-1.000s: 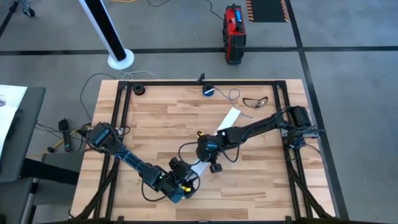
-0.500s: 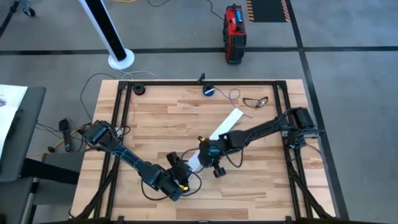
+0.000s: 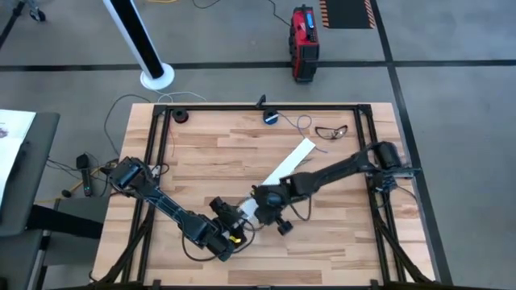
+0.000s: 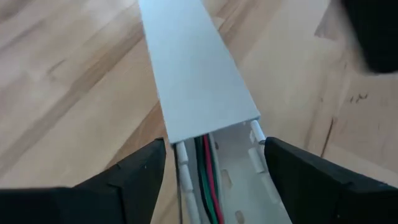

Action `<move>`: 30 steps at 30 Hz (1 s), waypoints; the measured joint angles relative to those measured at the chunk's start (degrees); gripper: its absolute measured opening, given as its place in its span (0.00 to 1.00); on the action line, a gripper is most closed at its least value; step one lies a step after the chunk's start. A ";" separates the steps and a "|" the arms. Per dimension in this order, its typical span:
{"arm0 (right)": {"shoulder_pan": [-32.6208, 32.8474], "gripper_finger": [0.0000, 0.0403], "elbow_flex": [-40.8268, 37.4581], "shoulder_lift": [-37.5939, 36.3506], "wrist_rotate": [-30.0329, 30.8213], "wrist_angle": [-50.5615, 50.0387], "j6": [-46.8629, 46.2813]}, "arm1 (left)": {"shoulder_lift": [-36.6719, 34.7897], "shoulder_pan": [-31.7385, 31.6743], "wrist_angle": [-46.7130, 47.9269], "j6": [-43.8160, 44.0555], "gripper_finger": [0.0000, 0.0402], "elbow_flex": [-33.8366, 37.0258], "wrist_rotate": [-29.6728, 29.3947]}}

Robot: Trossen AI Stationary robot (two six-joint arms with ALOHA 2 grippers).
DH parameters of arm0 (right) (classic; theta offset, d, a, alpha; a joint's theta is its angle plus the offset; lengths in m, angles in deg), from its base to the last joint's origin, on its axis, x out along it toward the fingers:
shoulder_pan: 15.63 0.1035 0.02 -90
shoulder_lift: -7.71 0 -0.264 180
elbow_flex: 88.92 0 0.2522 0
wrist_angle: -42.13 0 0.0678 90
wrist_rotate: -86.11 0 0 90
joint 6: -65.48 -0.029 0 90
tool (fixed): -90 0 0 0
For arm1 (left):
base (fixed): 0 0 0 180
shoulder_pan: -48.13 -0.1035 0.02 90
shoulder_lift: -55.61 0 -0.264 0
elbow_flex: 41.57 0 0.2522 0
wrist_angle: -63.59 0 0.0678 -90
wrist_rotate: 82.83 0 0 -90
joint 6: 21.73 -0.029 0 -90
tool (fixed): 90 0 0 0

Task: Ziptie cables
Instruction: Close the white cable duct

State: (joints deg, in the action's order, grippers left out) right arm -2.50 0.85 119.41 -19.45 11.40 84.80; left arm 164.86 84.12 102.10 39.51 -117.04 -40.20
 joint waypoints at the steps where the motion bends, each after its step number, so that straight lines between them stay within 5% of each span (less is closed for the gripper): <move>1: -1.03 0.00 0.00 0.48 -0.26 0.02 0.29 | -0.24 0.40 0.06 1.37 0.67 0.07 -0.62; 6: -5.42 0.00 0.02 3.64 -3.84 1.26 0.71 | -0.50 1.11 -0.68 5.78 0.67 0.14 -0.67; 16: -5.30 0.00 0.22 8.52 -8.24 6.59 -0.59 | -0.78 -0.83 -2.39 7.75 0.67 -0.05 9.18; 30: -6.91 0.00 1.10 11.81 -11.24 24.49 -16.96 | -0.78 -1.34 -1.05 4.96 0.67 0.01 10.90</move>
State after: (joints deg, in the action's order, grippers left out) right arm -9.41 1.95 131.22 -30.70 35.90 67.83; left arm 164.08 82.78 101.05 44.47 -117.03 -29.30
